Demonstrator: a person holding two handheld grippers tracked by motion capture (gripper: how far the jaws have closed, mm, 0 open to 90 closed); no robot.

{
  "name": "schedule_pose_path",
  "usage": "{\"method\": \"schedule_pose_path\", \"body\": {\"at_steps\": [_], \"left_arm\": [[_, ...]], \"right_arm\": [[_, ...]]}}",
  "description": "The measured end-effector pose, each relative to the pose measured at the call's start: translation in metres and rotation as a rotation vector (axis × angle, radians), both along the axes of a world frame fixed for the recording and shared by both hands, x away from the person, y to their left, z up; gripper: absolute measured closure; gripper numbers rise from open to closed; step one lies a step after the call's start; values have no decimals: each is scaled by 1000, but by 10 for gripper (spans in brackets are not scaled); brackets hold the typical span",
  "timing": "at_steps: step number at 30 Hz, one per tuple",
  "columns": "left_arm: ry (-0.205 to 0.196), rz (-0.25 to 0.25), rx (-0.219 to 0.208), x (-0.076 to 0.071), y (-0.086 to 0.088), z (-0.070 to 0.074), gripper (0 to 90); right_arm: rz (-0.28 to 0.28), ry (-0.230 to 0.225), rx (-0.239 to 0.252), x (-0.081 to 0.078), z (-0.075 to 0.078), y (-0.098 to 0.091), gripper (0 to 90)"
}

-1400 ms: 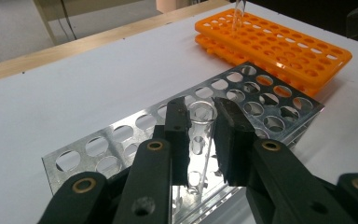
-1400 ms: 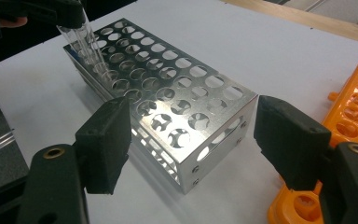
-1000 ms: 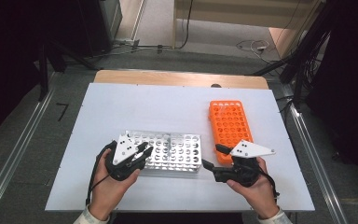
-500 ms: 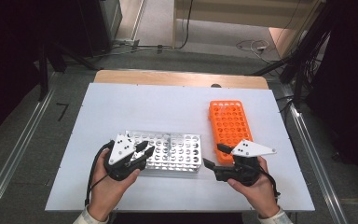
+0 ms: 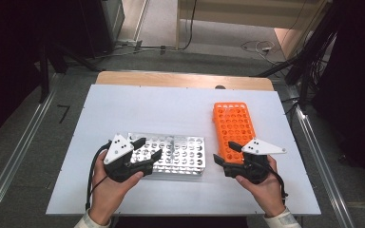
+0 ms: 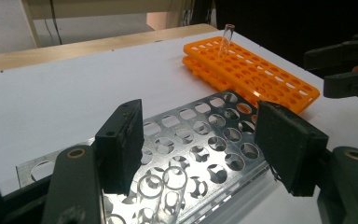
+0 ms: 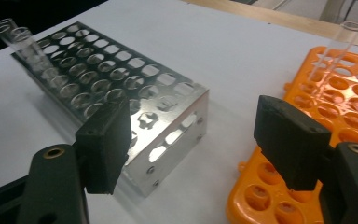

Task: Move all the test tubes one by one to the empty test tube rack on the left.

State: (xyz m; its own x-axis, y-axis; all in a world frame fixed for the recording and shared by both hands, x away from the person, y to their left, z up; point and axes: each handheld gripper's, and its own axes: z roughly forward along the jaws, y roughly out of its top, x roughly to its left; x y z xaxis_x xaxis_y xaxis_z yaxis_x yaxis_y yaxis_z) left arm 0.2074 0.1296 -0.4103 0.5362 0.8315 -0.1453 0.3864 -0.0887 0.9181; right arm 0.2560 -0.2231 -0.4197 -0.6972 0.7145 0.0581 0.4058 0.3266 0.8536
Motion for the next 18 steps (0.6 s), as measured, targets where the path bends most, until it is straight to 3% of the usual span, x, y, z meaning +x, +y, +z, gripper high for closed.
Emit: {"method": "schedule_pose_path", "body": {"at_steps": [11,18], "left_arm": [[-4,1,-9,0,0,1,326],[0,10,-8,0,-1,1,321]], "right_arm": [[-108,-4,15,27,-8,-10,264],[-144,-14,12,46,-13,-8,266]]}}
